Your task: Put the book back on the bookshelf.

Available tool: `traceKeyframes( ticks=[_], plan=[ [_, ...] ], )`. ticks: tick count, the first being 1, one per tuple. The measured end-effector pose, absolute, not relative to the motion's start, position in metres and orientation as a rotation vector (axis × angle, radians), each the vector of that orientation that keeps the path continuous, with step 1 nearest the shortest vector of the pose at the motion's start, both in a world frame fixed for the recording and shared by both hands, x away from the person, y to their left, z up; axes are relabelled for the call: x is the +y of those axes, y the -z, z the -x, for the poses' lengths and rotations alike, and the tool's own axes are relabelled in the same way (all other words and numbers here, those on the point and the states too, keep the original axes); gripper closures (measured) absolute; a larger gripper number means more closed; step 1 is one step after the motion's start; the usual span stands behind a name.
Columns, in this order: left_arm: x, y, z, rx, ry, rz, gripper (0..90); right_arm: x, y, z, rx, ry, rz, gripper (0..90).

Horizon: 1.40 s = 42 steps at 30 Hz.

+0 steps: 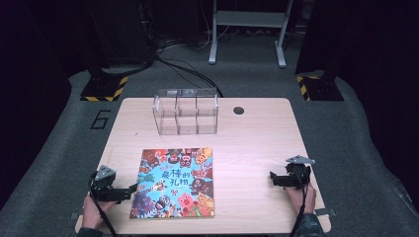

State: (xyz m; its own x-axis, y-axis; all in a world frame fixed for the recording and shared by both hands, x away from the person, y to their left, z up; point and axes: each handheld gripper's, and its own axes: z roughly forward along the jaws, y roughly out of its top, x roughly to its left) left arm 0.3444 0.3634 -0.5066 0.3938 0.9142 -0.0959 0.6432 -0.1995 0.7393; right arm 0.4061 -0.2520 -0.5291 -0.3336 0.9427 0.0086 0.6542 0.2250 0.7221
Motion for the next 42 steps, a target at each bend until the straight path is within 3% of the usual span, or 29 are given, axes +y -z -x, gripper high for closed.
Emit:
traceKeyframes(
  ticks=[13,19,20,42],
  plan=[
    [0.334,0.515,-0.352,1.281,-0.436,-1.957,1.1,-0.252,0.529,-0.406,2.071,-0.895,-1.469,0.4],
    [0.322,0.521,-0.355,1.256,-0.414,-1.974,7.1,-0.252,0.529,-0.406,2.071,-0.896,-1.467,0.6],
    [0.320,0.522,-0.355,1.253,-0.407,-1.984,12.3,-0.252,0.529,-0.406,2.071,-0.896,-1.468,0.6],
    [0.301,0.526,-0.352,1.303,-0.439,-1.928,16.1,-0.252,0.529,-0.406,2.070,-0.898,-1.466,1.0]
  ],
)
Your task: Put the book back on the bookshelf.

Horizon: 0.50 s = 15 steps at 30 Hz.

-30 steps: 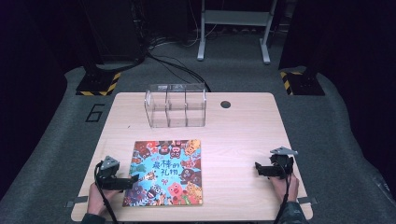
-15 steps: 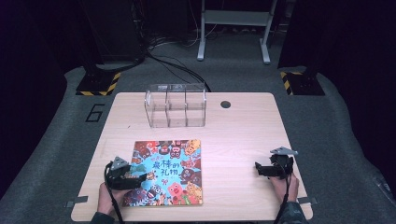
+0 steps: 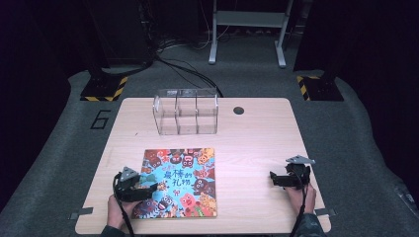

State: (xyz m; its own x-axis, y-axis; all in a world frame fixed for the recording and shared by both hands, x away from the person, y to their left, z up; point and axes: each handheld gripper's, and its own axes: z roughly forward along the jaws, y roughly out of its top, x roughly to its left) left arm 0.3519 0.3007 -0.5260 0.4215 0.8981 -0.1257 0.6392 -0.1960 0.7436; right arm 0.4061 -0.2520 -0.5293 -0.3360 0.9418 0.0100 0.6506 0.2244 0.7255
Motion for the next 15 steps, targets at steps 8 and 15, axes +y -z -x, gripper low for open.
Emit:
traceKeyframes(
  ticks=[8,15],
  plan=[
    [0.281,0.527,-0.353,1.295,-0.448,-1.925,16.2,-0.252,0.529,-0.406,2.070,-0.897,-1.465,1.1],
    [0.270,0.525,-0.353,1.305,-0.443,-1.933,16.5,-0.252,0.529,-0.406,2.071,-0.897,-1.464,1.4]
  ],
)
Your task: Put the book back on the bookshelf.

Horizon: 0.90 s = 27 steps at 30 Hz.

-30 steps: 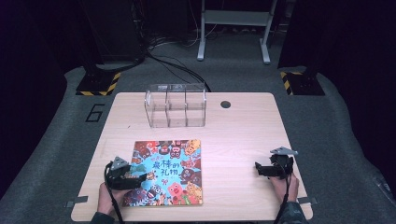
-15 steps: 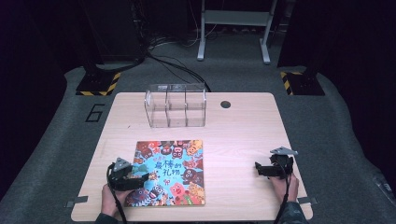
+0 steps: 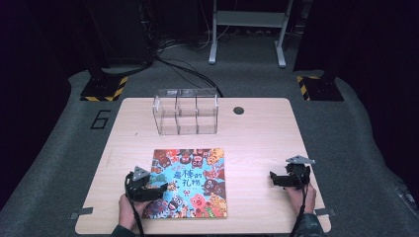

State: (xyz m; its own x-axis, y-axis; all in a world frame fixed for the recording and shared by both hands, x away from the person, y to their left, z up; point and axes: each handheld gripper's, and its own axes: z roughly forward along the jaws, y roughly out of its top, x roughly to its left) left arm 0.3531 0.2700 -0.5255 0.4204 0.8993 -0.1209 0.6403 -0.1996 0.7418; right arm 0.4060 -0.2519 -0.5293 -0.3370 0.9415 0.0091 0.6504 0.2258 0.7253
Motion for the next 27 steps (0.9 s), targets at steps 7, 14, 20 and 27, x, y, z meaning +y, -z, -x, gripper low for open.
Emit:
traceKeyframes(
  ticks=[7,14,20,27],
  plan=[
    [0.257,0.526,-0.353,1.322,-0.461,-1.911,16.7,-0.252,0.529,-0.406,2.072,-0.895,-1.465,1.9],
    [0.249,0.526,-0.354,1.328,-0.451,-1.914,16.8,-0.250,0.528,-0.406,2.068,-0.886,-1.482,1.9],
    [0.240,0.526,-0.355,1.329,-0.454,-1.915,16.9,-0.246,0.525,-0.405,2.070,-0.894,-1.496,3.8],
    [0.224,0.527,-0.356,1.338,-0.464,-1.891,17.0,-0.206,0.503,-0.400,2.157,-0.986,-1.398,4.6]
  ],
)
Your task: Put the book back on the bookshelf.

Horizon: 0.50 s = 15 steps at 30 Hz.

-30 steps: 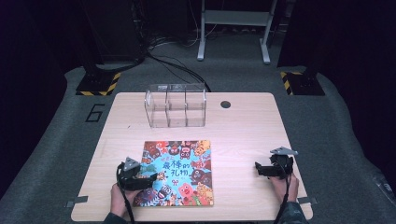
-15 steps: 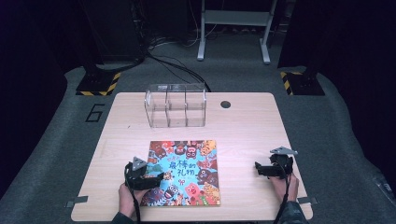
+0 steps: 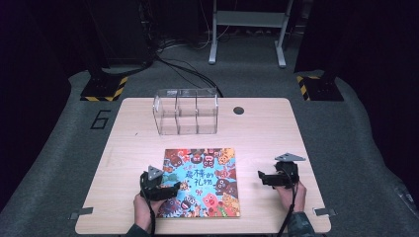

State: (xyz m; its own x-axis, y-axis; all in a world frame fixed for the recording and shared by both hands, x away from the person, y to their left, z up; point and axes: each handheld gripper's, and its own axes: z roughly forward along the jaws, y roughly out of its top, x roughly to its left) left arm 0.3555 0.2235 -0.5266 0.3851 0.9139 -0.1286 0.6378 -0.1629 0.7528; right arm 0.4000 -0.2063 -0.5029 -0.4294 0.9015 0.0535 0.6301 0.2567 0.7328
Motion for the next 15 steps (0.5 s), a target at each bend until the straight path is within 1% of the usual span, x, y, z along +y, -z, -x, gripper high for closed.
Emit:
traceKeyframes(
  ticks=[2,7,8,9,10,12,15],
  plan=[
    [0.221,0.527,-0.356,1.336,-0.461,-1.896,17.0,-0.185,0.496,-0.401,2.212,-1.023,-1.379,5.0],
    [0.220,0.526,-0.357,1.318,-0.454,-1.903,16.9,-0.157,0.494,-0.403,2.281,-1.074,-1.385,7.5],
    [0.224,0.526,-0.357,1.336,-0.468,-1.898,12.9,-0.146,0.496,-0.405,2.306,-1.077,-1.370,8.7],
    [0.224,0.526,-0.357,1.336,-0.468,-1.898,8.7,-0.146,0.496,-0.405,2.306,-1.077,-1.370,8.7],
    [0.234,0.524,-0.357,1.361,-0.499,-1.880,6.0,-0.134,0.498,-0.407,2.343,-1.049,-1.358,9.9],
    [0.241,0.521,-0.357,1.374,-0.515,-1.871,2.1,-0.128,0.499,-0.408,2.353,-1.047,-1.351,10.9],
    [0.264,0.516,-0.357,1.404,-0.556,-1.861,0.9,-0.116,0.503,-0.412,2.374,-1.023,-1.352,13.7]
  ],
)
